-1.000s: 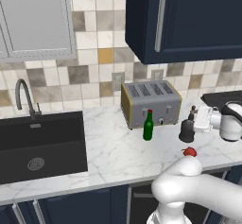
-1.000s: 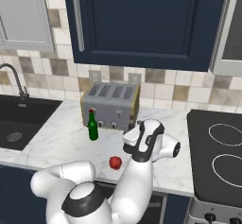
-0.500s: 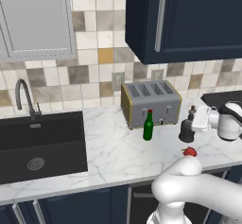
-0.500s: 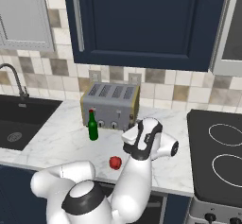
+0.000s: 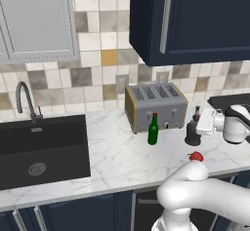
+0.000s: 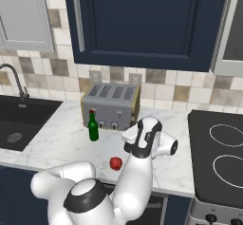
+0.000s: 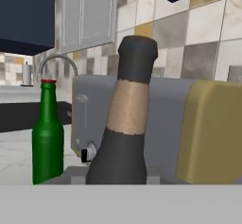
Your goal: Place the liquor and beer on the top shelf of the fridge to keep them out of children's reach, and place the bell pepper on lower shelves for easy access.
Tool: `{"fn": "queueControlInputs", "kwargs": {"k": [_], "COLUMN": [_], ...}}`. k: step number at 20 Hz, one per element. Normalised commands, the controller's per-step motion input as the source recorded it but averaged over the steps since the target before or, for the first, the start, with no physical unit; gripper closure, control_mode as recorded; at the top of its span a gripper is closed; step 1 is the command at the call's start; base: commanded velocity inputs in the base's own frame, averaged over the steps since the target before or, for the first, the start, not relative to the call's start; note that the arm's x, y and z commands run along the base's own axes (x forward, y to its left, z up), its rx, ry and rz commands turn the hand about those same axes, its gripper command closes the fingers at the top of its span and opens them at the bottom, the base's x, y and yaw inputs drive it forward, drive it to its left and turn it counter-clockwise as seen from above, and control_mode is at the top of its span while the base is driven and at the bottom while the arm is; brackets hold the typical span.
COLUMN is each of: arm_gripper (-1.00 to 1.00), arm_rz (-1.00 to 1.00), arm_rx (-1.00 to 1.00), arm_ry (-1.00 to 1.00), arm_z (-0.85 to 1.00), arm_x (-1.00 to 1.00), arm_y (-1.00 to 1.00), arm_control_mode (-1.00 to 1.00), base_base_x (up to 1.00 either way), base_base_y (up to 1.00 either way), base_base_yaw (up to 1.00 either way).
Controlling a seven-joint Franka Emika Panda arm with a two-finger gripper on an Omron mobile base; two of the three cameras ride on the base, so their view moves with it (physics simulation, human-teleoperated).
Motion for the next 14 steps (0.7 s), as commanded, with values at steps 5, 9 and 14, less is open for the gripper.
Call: {"fn": "queueControlInputs", "kwargs": {"k": [5,9,14], "arm_gripper": [1.0,1.0,1.0], "arm_rz": [0.0,0.01,0.01], "arm_rx": [0.0,0.0,-0.05], "arm_ry": [0.0,0.0,0.0], "arm_z": [0.0,0.26,0.93], "arm_x": [-0.01,-0.38,-0.67], "arm_y": [0.0,0.01,0.28], "arm_control_mode": [-1.0,-1.0,-1.0], "base_base_x": [0.0,0.0,0.0], "base_base_y": [0.0,0.0,0.0], "base_base_yaw": [0.0,0.0,0.0]}}
